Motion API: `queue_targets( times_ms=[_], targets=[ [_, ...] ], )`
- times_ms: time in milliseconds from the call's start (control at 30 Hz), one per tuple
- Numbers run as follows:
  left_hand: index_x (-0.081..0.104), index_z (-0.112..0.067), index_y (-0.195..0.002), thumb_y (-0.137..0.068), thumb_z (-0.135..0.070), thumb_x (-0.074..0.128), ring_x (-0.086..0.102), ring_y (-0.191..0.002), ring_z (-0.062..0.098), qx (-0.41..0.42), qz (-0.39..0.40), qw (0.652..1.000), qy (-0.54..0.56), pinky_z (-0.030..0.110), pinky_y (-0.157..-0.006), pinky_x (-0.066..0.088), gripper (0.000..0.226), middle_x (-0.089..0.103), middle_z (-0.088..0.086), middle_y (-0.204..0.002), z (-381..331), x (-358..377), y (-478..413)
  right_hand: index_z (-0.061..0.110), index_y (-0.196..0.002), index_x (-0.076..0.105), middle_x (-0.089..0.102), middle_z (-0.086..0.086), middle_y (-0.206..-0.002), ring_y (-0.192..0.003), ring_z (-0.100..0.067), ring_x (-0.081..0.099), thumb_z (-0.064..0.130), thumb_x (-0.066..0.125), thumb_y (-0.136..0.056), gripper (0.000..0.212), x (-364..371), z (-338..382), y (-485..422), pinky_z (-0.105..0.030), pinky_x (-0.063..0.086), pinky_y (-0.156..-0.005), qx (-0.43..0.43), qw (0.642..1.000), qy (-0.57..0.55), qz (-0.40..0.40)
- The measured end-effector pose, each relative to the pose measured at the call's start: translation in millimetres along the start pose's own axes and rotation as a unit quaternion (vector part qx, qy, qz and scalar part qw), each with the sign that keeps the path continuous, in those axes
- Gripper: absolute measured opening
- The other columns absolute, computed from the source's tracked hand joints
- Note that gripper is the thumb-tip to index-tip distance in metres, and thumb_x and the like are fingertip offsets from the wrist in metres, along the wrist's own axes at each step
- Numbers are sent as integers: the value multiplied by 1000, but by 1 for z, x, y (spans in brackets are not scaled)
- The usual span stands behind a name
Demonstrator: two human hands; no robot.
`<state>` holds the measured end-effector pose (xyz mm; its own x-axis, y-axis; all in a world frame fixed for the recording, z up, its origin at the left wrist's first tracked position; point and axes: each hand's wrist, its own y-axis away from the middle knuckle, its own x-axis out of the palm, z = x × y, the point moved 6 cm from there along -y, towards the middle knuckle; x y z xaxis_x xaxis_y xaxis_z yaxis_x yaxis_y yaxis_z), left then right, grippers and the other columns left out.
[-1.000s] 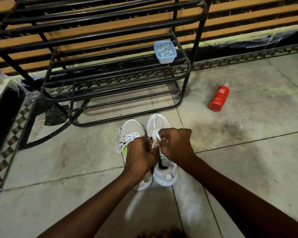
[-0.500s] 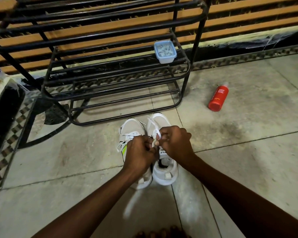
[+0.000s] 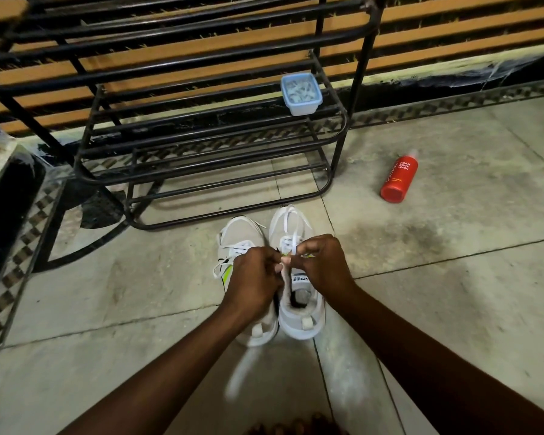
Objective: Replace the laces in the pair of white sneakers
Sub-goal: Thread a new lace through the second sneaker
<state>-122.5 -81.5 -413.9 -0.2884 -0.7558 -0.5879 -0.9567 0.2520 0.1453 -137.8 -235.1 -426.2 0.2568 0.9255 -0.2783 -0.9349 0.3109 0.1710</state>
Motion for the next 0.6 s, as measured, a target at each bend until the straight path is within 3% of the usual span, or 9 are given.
queue_targets(
  times_ms=[67, 200, 267, 367, 433, 600],
  targets=[
    [78, -15, -90, -74, 12, 59, 73, -76, 21, 10, 13, 1000, -11, 46, -73, 61, 37, 72, 1, -72, -1, 0, -1, 21, -48, 58, 54, -12, -53, -58, -17, 52, 3, 91, -63, 40, -5, -3, 3, -44, 47, -59, -28, 999, -20, -14],
    [74, -15, -79, -77, 18, 57, 72, -68, 18, 6, 6, 1000, 25, 49, -72, 62, 37, 69, 4, -68, -2, 1, -3, -6, -67, 71, 65, -31, -68, -64, -40, 66, 0, 90, -65, 20, -13, -11, 2, -53, 53, -66, -69, 996, -59, 4],
    [72, -14, -77, -81, 18, 56, 73, -69, 20, 1, -1, 999, 40, 48, -72, 63, 36, 71, 6, -71, -1, 3, -4, -4, -76, 77, 69, -27, -81, -80, -42, 69, -3, 88, -67, 14, -17, -14, 2, -56, 56, -78, -81, 995, -51, 6],
    [72, -11, -77, -85, 16, 57, 74, -70, 24, 1, -9, 999, 45, 47, -71, 63, 31, 72, 9, -74, -2, 4, -5, 5, -86, 80, 67, -13, -103, -98, -26, 69, -1, 87, -69, 19, -21, -16, 2, -45, 56, -91, -88, 996, 5, 4],
    [71, -9, -75, -85, 16, 58, 73, -69, 24, 1, -11, 999, 47, 47, -70, 63, 29, 71, 8, -72, -1, 4, -5, 8, -83, 80, 65, -5, -100, -94, -19, 69, 4, 88, -68, 18, -22, -13, 2, -36, 57, -86, -114, 992, 56, -8],
    [71, -12, -72, -84, 11, 63, 73, -66, 15, 3, -6, 999, 36, 43, -68, 63, 27, 71, 1, -68, -5, 5, -4, 9, -69, 71, 57, 2, -104, -87, -14, 64, 2, 81, -67, 13, -15, -5, 7, -42, 57, -69, -175, 970, 164, -45]
  ],
)
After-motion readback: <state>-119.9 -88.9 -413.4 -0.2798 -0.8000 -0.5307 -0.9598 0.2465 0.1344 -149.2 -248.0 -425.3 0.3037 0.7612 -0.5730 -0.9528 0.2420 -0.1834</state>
